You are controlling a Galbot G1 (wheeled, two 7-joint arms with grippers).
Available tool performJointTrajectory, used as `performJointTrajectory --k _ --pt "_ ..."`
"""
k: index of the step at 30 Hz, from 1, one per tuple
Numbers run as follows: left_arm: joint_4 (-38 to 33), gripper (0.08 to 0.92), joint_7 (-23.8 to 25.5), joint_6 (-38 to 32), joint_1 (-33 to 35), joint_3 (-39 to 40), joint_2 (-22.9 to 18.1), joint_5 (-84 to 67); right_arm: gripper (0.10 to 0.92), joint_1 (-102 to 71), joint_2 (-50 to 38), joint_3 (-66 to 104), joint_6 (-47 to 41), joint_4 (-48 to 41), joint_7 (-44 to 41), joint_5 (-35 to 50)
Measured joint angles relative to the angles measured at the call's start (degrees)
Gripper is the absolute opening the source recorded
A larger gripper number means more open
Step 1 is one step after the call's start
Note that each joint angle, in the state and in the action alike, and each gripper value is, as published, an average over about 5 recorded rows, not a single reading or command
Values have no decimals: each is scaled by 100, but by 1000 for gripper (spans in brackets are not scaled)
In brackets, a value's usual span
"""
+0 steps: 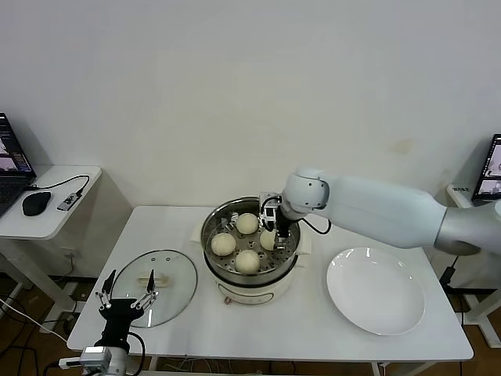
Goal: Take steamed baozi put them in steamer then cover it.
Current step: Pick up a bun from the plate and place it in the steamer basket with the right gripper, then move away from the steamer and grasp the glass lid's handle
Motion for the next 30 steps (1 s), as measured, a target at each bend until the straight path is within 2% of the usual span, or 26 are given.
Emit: performJointTrajectory --k 9,14,18,23,30 --pt "-9 823 -3 15 -34 11 21 78 823 -640 -1029 928 514 948 1026 538" --pt "55 823 -26 2 -72 58 -24 168 823 -1900 -1786 2237 1246 1595 1808 650" --pt "116 823 -67 -10 -109 120 -77 258 823 -3352 -2103 3701 1980 1923 2277 416" --pt "196 823 -163 -13 -106 211 -148 355 823 -5248 -1989 5599 2979 2127 2641 -81" --pt "361 823 -423 48 -56 314 -120 748 823 -7729 -1158 8046 4071 2225 2826 -646"
